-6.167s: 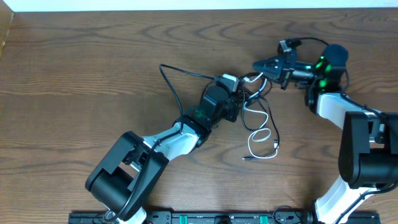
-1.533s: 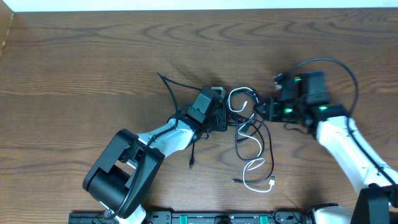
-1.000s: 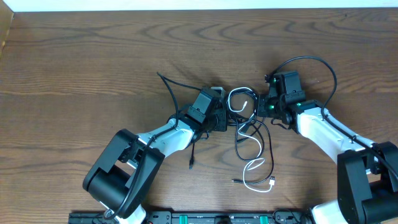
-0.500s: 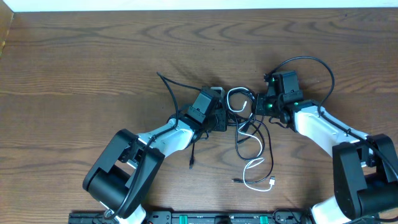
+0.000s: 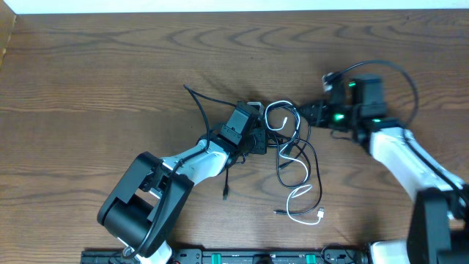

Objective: Untangle cables

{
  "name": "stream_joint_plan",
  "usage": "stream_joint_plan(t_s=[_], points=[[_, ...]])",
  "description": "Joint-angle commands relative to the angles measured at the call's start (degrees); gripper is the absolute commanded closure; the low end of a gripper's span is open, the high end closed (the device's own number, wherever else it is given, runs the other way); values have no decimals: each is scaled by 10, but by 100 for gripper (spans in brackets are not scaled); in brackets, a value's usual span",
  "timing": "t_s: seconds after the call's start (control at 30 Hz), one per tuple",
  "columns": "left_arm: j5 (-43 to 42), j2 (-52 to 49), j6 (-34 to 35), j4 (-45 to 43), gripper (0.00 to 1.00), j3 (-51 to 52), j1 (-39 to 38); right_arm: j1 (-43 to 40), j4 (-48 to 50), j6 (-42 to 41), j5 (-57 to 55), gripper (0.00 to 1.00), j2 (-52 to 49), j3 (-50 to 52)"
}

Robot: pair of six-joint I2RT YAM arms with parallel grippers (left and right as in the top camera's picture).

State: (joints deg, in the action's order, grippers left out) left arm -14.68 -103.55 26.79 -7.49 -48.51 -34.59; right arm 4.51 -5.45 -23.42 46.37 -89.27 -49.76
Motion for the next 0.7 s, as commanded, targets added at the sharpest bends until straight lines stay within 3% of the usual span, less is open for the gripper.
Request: stream_joint_plan(t_s=[0.0,0.07,0.13,0.2,0.3,0.47,0.67], points=[[4,-2,-5,4,92,3,0,-38,13,18,229,99,39,-7],[4,-2,-5,4,92,3,0,-48,12,19,227,99,48,-7],[4,-2,-5,4,92,3,0,-48,-22,19,135,98,47,-7],[4,-2,-5,4,92,3,0,-27,-96,38,-27,83,34,-7],[4,-2,-5,4,92,3,0,21,-137,38,-92,82,7,-7],[3,-2,-5,12,92,3,0,92,-111,-24,-235,78,-48,-7],[-2,-2,-8,32,92,3,0,102,-67,-71,-304,79,-105,-7]])
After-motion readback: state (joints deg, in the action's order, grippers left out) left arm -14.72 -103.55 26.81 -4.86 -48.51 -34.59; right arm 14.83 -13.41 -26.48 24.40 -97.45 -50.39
